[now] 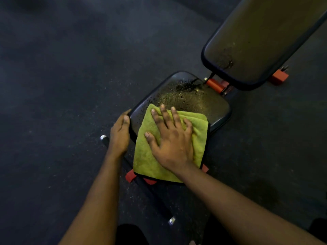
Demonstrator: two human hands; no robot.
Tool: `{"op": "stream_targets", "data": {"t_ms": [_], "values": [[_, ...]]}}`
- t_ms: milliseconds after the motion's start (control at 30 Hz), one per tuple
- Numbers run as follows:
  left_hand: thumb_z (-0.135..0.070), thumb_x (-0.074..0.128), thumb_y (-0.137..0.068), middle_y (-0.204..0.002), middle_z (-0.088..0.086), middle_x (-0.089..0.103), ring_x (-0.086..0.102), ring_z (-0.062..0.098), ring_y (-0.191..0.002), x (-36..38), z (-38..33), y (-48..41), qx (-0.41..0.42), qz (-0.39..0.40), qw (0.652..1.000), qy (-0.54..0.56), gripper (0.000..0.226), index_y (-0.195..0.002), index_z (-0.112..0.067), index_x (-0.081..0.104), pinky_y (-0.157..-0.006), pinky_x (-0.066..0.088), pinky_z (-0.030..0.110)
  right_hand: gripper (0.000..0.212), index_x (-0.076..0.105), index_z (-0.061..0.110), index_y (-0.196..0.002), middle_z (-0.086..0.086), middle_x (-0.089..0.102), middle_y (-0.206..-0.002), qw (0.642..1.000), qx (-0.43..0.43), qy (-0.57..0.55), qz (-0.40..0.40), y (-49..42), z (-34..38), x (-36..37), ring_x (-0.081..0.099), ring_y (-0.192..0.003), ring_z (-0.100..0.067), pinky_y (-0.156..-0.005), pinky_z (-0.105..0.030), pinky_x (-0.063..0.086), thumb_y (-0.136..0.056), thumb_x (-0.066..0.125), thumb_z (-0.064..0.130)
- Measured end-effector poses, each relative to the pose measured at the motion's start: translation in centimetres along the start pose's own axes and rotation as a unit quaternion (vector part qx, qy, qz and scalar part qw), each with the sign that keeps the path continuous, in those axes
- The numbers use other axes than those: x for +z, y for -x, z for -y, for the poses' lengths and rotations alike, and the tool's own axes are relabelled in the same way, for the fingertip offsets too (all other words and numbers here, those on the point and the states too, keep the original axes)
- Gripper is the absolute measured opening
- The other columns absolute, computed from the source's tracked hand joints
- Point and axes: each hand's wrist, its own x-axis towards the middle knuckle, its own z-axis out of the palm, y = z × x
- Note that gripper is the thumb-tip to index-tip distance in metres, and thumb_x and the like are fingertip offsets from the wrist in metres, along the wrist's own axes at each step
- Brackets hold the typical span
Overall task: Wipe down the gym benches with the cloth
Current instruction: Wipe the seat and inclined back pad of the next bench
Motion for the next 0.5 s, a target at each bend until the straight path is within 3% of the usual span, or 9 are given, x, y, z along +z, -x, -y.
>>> {"op": "stream_targets", "data": {"t_ms": [167,300,400,500], "values": [[-0.039,0.035,-0.102,-0.11,-0.003,0.07,0.064,0.012,-0.106,1.5,2.6,-1.1,0.059,-0.092,0.992,0.069,0.038,-0.113,-0.023,0.067,-0.089,0.05,0.028,0.085,0.017,0.037,-0.156,0.005,0.015,-0.165,0.999,-0.015,0.039,-0.011,0.1,0.0,0.5,0.012,-0.152,-0.023,-0.113,-0.056,0.016,-0.084,0.022,0.082],[-0.032,0.029,-0.107,-0.101,-0.007,0.068,0.062,0.003,-0.093,2.3,3.2,-1.6,0.084,-0.113,0.988,0.068,0.039,-0.104,-0.019,0.066,-0.077,0.045,0.009,0.101,0.017,0.037,-0.156,0.003,0.015,-0.165,0.998,-0.027,0.055,-0.026,0.4,-0.1,0.8,0.012,-0.152,-0.023,-0.113,-0.06,0.014,-0.073,0.018,0.093],[-0.042,0.027,-0.104,-0.112,0.0,0.069,0.062,0.016,-0.107,2.4,4.1,-1.6,0.108,-0.126,0.982,0.091,0.051,-0.112,-0.013,0.067,-0.094,0.048,0.03,0.104,0.014,0.04,-0.156,0.004,0.012,-0.166,0.995,-0.053,0.076,-0.026,0.9,-0.1,1.1,0.01,-0.152,-0.024,-0.113,-0.065,0.007,-0.069,0.018,0.096],[-0.045,0.029,-0.104,-0.115,0.002,0.069,0.062,0.019,-0.111,2.0,3.7,-1.3,0.084,-0.101,0.986,0.105,0.047,-0.113,-0.021,0.068,-0.099,0.048,0.042,0.094,0.005,0.043,-0.155,0.008,0.001,-0.167,0.993,-0.07,0.096,0.006,1.6,-0.2,0.5,0.0,-0.153,-0.024,-0.111,-0.071,-0.002,-0.076,0.016,0.091]]}}
